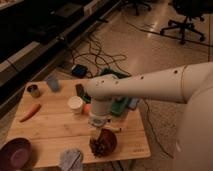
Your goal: Place grapes in red bowl
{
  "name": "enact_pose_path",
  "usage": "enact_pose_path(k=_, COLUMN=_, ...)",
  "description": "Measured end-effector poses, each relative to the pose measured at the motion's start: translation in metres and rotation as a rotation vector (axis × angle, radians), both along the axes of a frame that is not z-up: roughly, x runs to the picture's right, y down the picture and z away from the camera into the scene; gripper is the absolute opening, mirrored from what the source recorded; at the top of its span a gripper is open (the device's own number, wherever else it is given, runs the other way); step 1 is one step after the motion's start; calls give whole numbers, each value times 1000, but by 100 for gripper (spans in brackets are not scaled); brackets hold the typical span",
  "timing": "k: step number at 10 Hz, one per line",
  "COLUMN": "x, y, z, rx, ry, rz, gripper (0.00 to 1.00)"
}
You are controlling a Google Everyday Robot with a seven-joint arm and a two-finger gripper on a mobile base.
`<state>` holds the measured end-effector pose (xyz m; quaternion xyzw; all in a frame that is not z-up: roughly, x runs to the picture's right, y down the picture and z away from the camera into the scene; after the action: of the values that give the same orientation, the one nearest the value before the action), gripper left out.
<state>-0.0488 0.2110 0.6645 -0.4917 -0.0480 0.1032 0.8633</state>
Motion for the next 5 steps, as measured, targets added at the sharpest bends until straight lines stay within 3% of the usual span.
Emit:
enact_pose_path(k=3, x=7, y=-1, z=11, rx=0, ry=33, rz=23, gripper=0)
enact_pose_path(k=5, x=10, y=-3, z=17, rx=-8, ry=67, rz=34, gripper=15)
